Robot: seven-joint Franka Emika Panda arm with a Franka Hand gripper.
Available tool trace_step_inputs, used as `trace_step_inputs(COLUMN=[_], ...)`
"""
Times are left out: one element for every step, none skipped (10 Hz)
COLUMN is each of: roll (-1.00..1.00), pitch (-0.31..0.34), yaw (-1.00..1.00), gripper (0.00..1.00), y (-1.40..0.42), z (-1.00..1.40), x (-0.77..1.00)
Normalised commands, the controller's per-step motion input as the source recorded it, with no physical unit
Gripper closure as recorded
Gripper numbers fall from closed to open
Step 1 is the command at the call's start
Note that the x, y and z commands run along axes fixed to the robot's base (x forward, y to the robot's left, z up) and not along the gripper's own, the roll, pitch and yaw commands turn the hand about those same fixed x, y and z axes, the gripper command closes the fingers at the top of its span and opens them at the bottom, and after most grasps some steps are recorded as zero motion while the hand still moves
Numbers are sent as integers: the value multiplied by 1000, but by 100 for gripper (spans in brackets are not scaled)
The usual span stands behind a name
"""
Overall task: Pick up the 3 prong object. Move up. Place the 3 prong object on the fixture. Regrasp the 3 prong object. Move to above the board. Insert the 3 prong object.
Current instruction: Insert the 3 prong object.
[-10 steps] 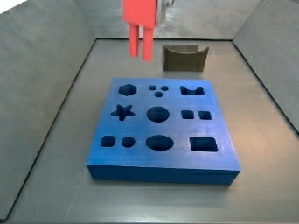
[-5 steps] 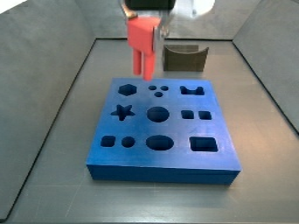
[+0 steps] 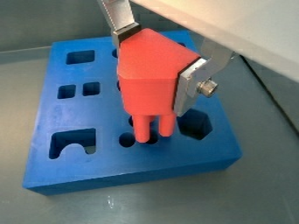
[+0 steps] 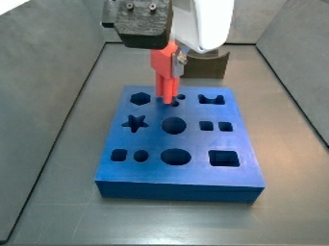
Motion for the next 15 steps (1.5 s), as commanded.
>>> trace_step_inputs(roll=[0, -29, -40, -49, -51, 0, 17, 97, 60, 0, 0, 0, 26, 34, 43], pitch=[0, -51, -129, -94, 0, 0, 0, 0, 0, 0, 0, -6, 0, 0, 0], yaw=[-54, -106, -63, -54, -46, 0, 0, 0, -106, -134, 0, 0, 0, 0, 0], gripper=[100, 100, 100, 100, 100, 100, 100, 100, 100, 100, 100, 100, 100, 100, 100], y=[0, 0, 0, 0, 11, 17, 0, 0, 0, 0, 0, 0, 0, 0, 0], z=[-43, -123, -174, -154, -66, 0, -151, -403, -417, -340, -23, -174, -263, -311, -354], x=[91, 231, 311, 274, 163, 0, 0, -26, -183, -206, 0, 0, 0, 0, 0])
